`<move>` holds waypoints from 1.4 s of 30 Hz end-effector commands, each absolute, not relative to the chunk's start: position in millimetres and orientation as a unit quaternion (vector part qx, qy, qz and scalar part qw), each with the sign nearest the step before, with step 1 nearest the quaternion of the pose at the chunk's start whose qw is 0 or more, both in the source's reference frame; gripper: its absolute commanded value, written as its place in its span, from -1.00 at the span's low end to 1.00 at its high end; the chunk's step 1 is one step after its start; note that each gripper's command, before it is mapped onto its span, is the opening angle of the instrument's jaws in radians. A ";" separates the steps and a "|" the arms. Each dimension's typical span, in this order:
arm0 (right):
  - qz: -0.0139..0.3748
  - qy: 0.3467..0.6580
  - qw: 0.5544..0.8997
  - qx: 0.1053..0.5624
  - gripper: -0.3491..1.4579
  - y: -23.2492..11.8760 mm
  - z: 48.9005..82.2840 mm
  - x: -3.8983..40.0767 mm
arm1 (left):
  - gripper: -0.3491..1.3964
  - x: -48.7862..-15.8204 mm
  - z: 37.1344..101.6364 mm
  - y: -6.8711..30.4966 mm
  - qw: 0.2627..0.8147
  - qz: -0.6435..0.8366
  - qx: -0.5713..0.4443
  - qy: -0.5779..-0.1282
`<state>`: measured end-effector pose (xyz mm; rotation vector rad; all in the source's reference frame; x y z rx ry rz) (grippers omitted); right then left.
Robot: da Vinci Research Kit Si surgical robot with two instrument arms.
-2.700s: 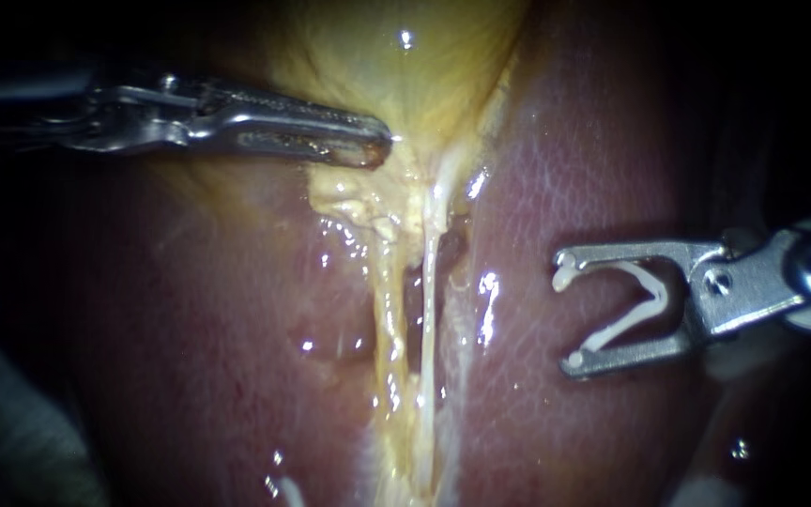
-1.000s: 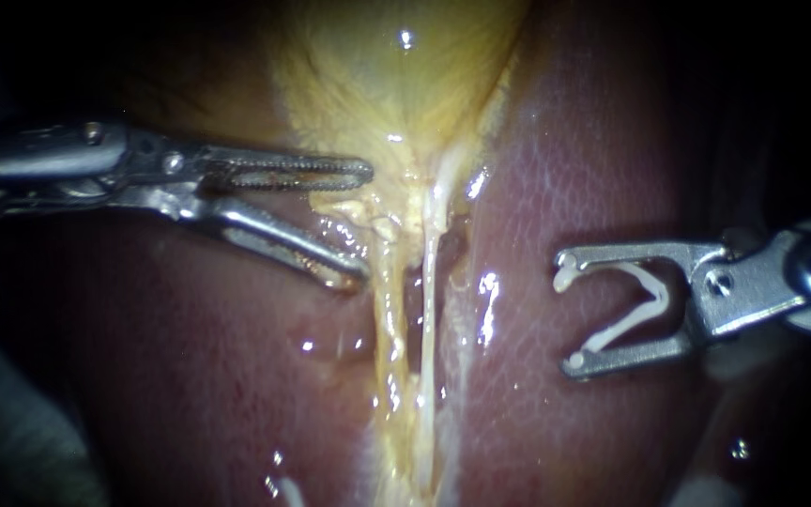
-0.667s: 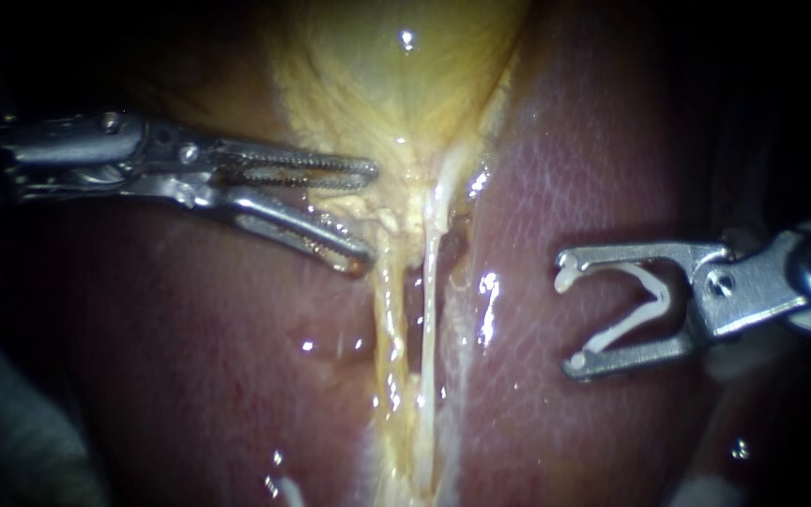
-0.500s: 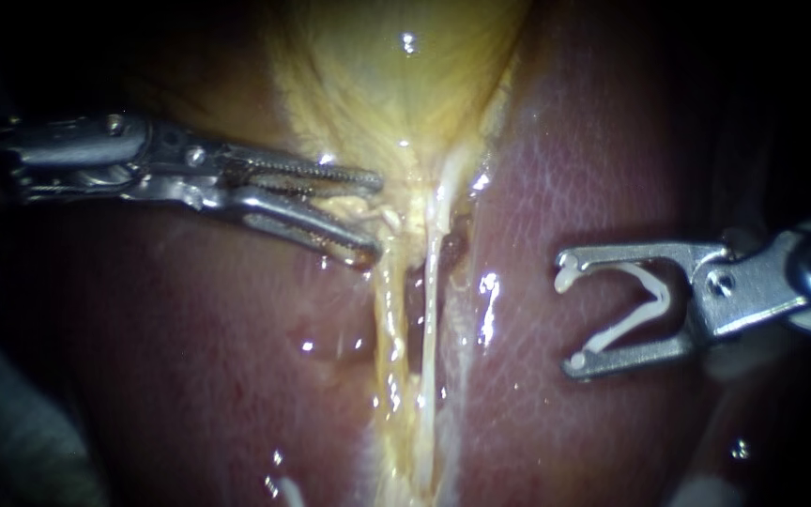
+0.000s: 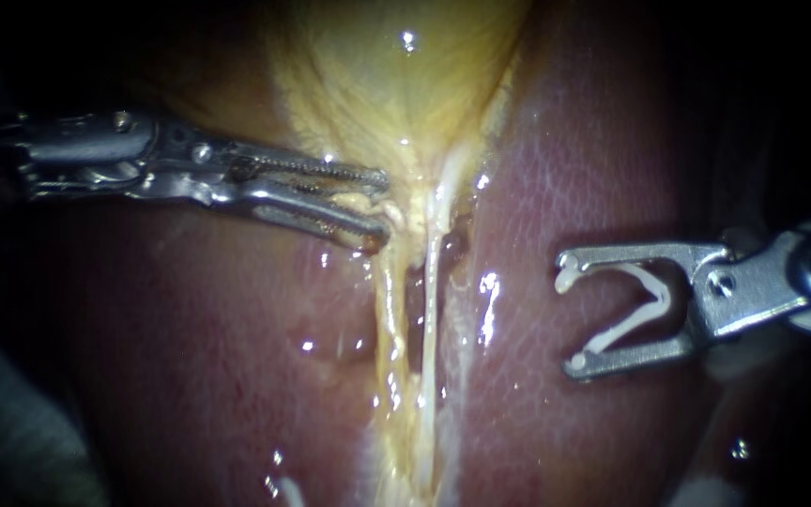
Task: Grabbing gallbladder
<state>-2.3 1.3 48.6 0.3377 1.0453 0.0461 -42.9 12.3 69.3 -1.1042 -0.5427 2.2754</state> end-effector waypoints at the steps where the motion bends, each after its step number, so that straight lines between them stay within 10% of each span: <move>1: 0.022 0.497 0.853 0.161 -0.09 1.3 48.6 -2.2 | -0.52 -42.8 69.2 12.3 0.276 0.846 -0.408 -0.202; 8: 0.022 0.497 0.853 0.161 -0.09 1.3 48.6 -2.2 | -1.00 -42.5 68.9 12.2 0.290 0.843 -0.400 -0.211; 42: 0.022 0.497 0.852 0.161 -0.09 1.3 48.6 -2.5 | -1.00 -39.1 59.3 15.0 0.335 0.820 -0.394 -0.245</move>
